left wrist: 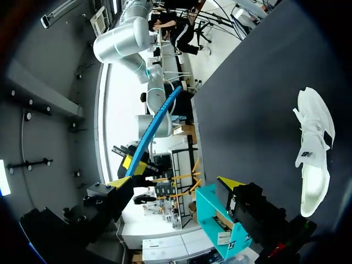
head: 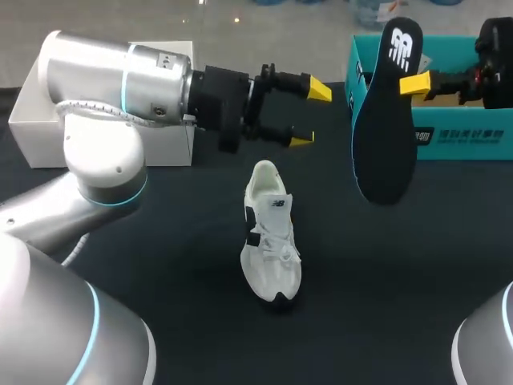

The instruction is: Take the shoe out of the shoebox, open the shoe tongue, remove and reinsert the insole, then place the shoe into the shoebox

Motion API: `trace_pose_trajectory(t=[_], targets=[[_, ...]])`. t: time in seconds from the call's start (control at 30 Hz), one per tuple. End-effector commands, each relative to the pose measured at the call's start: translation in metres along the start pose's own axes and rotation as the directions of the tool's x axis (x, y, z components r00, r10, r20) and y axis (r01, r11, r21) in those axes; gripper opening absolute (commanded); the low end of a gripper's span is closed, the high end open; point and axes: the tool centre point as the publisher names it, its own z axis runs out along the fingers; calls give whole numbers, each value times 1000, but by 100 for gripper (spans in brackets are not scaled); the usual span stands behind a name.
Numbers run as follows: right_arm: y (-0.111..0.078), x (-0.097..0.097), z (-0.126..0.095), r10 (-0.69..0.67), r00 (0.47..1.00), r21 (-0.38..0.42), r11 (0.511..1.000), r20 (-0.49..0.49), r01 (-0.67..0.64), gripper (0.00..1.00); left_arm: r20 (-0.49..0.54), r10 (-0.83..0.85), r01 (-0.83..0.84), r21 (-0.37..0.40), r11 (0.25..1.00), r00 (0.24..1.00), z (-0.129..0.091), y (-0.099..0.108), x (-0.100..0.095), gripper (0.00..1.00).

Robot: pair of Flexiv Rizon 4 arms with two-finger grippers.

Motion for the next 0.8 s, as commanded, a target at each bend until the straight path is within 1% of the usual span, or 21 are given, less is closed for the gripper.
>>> trace_pose_trajectory(t=[0.03,0.17,0.37,0.53,0.67,0.73,0.77,0.8], targets=[[27,-19,3,33,999,73,997,-19,-31,0,46,32,-31,-23,999,998,0,-8,-2,100],[36,-28,6,95,995,109,990,-31,-91,0,59,81,-79,-36,996,995,3,-9,-9,100],[45,-38,15,159,987,169,973,-10,-155,0,73,126,-122,-53,991,989,13,-5,-16,100],[46,-41,28,177,984,182,968,-18,-171,0,99,129,-123,-70,990,987,19,-2,-23,100],[50,-43,36,181,983,189,967,-36,-172,0,109,134,-127,-71,989,985,24,-5,-22,100],[51,-44,38,183,982,196,965,-34,-173,0,113,122,-115,-69,991,986,26,-4,-20,89],[51,-44,39,184,982,197,965,-35,-173,0,117,119,-112,-70,991,986,27,-4,-20,88],[50,-45,41,188,982,198,964,-36,-177,0,120,117,-109,-70,992,986,28,-4,-20,73]])
